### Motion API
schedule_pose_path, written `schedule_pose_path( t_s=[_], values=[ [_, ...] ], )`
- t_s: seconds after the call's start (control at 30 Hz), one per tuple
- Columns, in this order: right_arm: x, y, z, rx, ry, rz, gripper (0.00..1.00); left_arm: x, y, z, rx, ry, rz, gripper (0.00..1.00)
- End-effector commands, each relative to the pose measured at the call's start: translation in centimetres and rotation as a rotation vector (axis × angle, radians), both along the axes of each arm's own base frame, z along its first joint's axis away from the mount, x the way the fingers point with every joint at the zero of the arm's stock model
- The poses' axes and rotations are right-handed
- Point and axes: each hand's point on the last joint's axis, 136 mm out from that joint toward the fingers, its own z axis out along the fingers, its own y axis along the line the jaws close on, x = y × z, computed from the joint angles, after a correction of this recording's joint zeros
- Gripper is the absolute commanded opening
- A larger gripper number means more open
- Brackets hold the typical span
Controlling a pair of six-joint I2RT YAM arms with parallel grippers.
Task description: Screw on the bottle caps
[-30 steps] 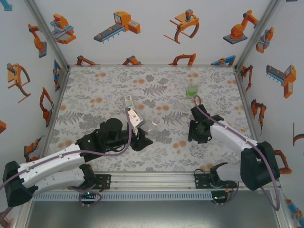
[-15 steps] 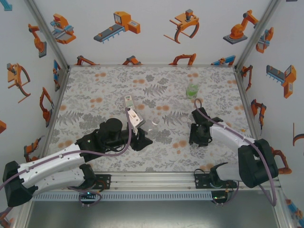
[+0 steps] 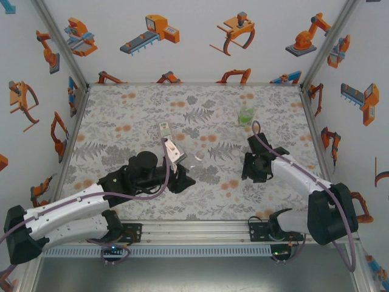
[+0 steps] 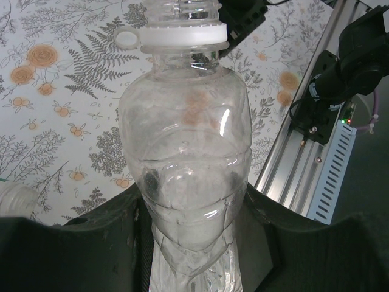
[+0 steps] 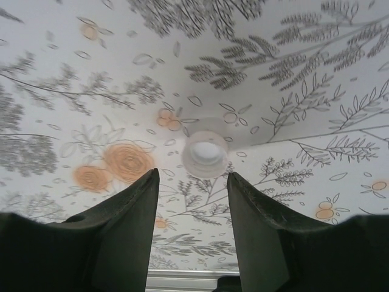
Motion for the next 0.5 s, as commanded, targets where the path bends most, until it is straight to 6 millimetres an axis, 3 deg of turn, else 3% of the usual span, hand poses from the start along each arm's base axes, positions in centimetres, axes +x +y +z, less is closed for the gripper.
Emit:
schedule_pose_path(
  t_s=[0.0,0.47],
  values=[
    [0.5,0.1,1.3,0.006,-0.018,0.013,0.47,0.0,-0.2,0.7,-0.013,-0.011,-0.005,0.0],
    [0.6,-0.2,-0.8,-0.003,0.018,0.009,0.47,0.0,0.0,1.1,-0.018,-0.012,0.001,0.0]
  ],
)
